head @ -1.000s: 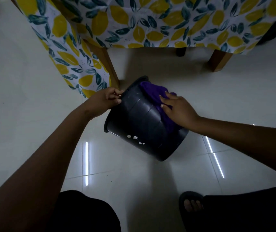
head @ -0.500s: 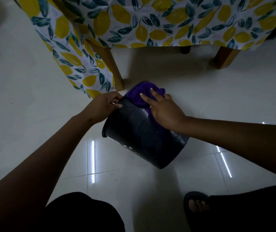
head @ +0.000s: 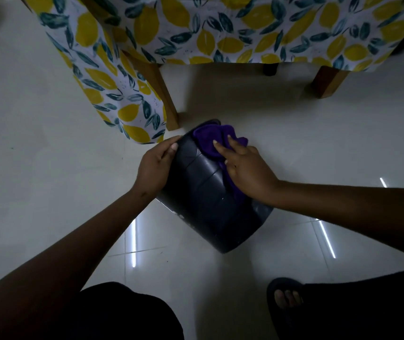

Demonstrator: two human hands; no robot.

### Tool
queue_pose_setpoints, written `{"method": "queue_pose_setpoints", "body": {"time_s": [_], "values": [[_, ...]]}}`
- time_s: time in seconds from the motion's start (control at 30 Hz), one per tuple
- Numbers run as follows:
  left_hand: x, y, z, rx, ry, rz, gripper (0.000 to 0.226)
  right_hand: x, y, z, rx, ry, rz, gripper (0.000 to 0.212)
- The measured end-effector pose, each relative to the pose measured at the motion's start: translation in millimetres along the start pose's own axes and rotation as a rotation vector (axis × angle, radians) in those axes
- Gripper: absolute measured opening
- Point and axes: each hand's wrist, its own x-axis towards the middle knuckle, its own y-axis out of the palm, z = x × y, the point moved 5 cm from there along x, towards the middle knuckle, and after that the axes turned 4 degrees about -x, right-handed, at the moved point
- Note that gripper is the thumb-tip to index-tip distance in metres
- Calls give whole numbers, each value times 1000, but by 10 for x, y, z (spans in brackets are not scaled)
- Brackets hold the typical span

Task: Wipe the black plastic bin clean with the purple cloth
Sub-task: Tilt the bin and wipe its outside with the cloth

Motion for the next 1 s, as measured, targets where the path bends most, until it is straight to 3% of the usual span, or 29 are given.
{"method": "queue_pose_setpoints", "body": {"time_s": [0.23, 0.4, 0.5, 0.67, 0.87, 1.0], "values": [[122, -87, -153, -39, 102, -155, 27, 164, -87, -168, 131, -26, -99, 55], [218, -74, -179, -61, 73, -204, 26, 330, -50, -563, 274, 207, -4, 51], [225, -75, -177, -65, 68, -220, 24, 236, -51, -607, 257, 220, 33, 51], [272, -98, -120, -40, 43, -260, 23, -128, 32, -156, 107, 8, -44, 55], [309, -119, -35, -75, -1, -223, 24, -199, 112, 96, -173, -117, 21, 66], [345, -144, -20, -94, -20, -184, 21, -369, 261, 146, -299, -355, 108, 74]]}}
